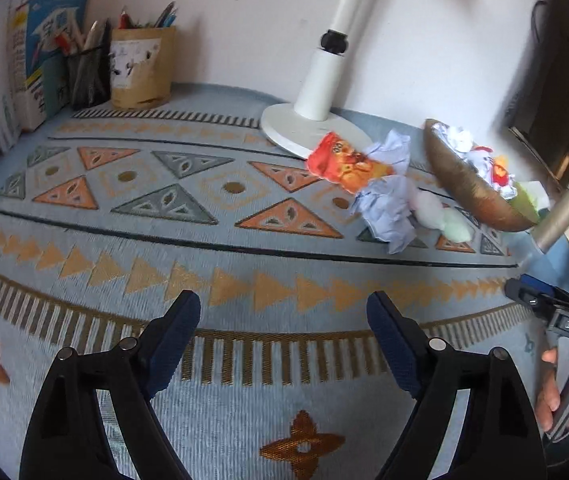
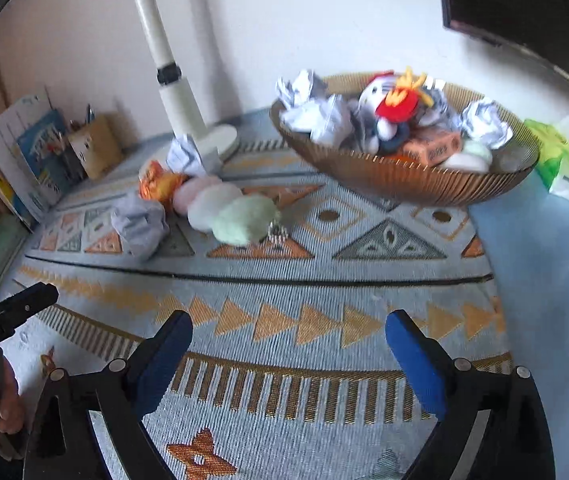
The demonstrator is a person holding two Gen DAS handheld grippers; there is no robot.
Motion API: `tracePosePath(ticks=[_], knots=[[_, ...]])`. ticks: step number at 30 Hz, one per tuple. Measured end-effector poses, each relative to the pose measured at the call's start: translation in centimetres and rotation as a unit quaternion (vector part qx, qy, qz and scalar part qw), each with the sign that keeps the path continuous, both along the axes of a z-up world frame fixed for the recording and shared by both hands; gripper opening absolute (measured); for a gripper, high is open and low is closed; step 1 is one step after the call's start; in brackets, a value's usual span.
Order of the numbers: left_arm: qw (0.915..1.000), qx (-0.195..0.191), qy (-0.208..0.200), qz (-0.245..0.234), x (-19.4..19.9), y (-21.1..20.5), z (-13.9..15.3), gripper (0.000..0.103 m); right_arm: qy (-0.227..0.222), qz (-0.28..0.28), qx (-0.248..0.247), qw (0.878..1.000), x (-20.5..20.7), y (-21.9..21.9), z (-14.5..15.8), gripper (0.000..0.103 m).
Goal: Organize objects
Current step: 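Grasp a paper ball with left tool while right tool grasps the stacked pastel plush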
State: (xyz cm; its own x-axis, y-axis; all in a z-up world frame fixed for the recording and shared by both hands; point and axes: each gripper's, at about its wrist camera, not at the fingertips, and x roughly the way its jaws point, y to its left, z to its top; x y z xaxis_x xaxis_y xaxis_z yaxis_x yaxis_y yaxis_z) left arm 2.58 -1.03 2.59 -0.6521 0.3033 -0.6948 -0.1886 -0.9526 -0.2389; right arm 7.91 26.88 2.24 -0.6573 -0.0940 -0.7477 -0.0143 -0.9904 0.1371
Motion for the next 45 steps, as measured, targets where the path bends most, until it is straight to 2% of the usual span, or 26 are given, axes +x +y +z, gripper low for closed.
tracePosePath(ticks=[2,4,7,9,11,13,16,17,18,19,21,22,23,24,26,28,29,30,32,33,35,37,39,42,44,45], knots=[[0.9998,-0.008,0.003,-0.015,0.3,0.6,0.0,0.084,-0.005,0.006,0.003,1.000,-0.1,0.0,-0.2,0.097],[0.9990,-0.010,-0.022,-0.038,-0.2,1.6,-0.3,0.084,-0.021,0.021,-0.004,1.000,-0.6,-0.1,-0.6,0.097],[0.9979,0.020,-0.042,-0.046,-2.1,3.4,0.9,0.084,-0.067,0.086,-0.069,0.992,-3.3,-0.1,-1.2,0.101],[0.9949,0.060,-0.034,-0.074,-3.7,4.8,1.9,0.084,-0.059,0.070,-0.063,0.994,-5.5,0.2,-0.3,0.101],[0.9944,0.052,-0.041,-0.083,-5.5,6.4,1.8,0.084,-0.045,0.072,-0.068,0.994,-7.1,0.3,0.4,0.102],[0.9949,0.029,-0.051,-0.082,-7.6,8.0,0.8,0.084,-0.054,0.078,-0.061,0.994,-9.3,0.1,-0.1,0.102],[0.9928,0.034,-0.074,-0.087,-9.5,9.0,-0.9,0.072,-0.060,0.076,-0.072,0.993,-11.0,-0.2,-1.4,0.103],[0.9932,0.029,-0.074,-0.085,-9.8,9.2,-1.1,0.060,-0.055,0.070,-0.065,0.994,-11.3,-0.5,-1.5,0.103],[0.9945,0.020,-0.060,-0.084,-9.7,9.3,-1.0,0.040,-0.055,0.077,-0.058,0.994,-11.5,-1.0,-1.3,0.098],[0.9918,0.032,-0.068,-0.104,-9.7,9.3,-1.1,0.041,-0.054,0.085,-0.060,0.993,-11.6,-1.3,-1.3,0.093],[0.9931,0.027,-0.066,-0.093,-9.0,8.7,-0.7,0.040,-0.056,0.096,-0.047,0.993,-11.0,-2.2,-1.2,0.071],[0.9940,0.023,-0.062,-0.087,-8.7,8.3,-0.4,0.040,-0.062,0.097,-0.038,0.993,-10.6,-2.6,-1.2,0.064],[0.9948,0.026,-0.057,-0.080,-8.0,7.5,0.0,0.040,-0.068,0.093,-0.030,0.993,-10.0,-3.0,-1.2,0.054],[0.9950,0.037,-0.055,-0.075,-7.1,6.6,0.4,0.040,-0.079,0.085,-0.032,0.993,-9.2,-3.2,-1.1,0.050],[0.9960,0.039,-0.048,-0.063,-5.9,5.0,0.9,0.040,-0.107,0.077,-0.076,0.988,-7.2,-3.7,-1.0,0.050],[0.9976,0.032,-0.038,-0.049,-4.3,3.7,1.0,0.040,-0.128,0.098,-0.128,0.978,-4.8,-4.5,-1.2,0.051],[0.9977,0.038,-0.034,-0.045,-3.6,3.0,0.7,0.040,-0.125,0.102,-0.123,0.979,-3.6,-4.9,-1.2,0.054],[0.9974,0.050,-0.031,-0.042,-3.2,2.5,0.5,0.040,-0.118,0.098,-0.113,0.982,-3.0,-4.9,-1.1,0.063],[0.9947,0.097,-0.019,-0.029,-3.4,1.3,-0.2,0.040,-0.099,0.060,-0.092,0.989,-2.1,-4.4,-0.8,0.077],[0.9947,0.100,-0.010,-0.020,-3.2,0.8,0.1,0.040,-0.094,0.050,-0.093,0.990,-2.0,-4.1,-0.7,0.080],[0.9947,0.098,0.029,-0.013,-2.5,0.6,0.9,0.041,-0.079,0.040,-0.095,0.991,-2.4,-3.6,-0.1,0.081],[0.9956,0.090,0.022,-0.016,-2.8,0.9,0.6,0.041,-0.071,0.049,-0.081,0.993,-3.4,-3.8,0.3,0.082],[0.9969,0.075,0.015,-0.017,-3.0,1.5,0.4,0.041,-0.067,0.063,-0.032,0.995,-5.4,-4.7,0.6,0.088],[0.9978,0.058,0.025,-0.021,-2.6,2.0,0.6,0.041,-0.071,0.052,0.046,0.995,-7.9,-5.7,0.1,0.088],[0.9979,0.055,0.026,-0.020,-2.7,2.1,0.6,0.041,-0.075,0.053,0.062,0.994,-9.4,-6.0,-0.6,0.088],[0.9978,0.058,0.024,-0.020,-2.8,2.1,0.5,0.041,-0.075,0.051,0.060,0.994,-9.9,-6.1,-0.9,0.081]])
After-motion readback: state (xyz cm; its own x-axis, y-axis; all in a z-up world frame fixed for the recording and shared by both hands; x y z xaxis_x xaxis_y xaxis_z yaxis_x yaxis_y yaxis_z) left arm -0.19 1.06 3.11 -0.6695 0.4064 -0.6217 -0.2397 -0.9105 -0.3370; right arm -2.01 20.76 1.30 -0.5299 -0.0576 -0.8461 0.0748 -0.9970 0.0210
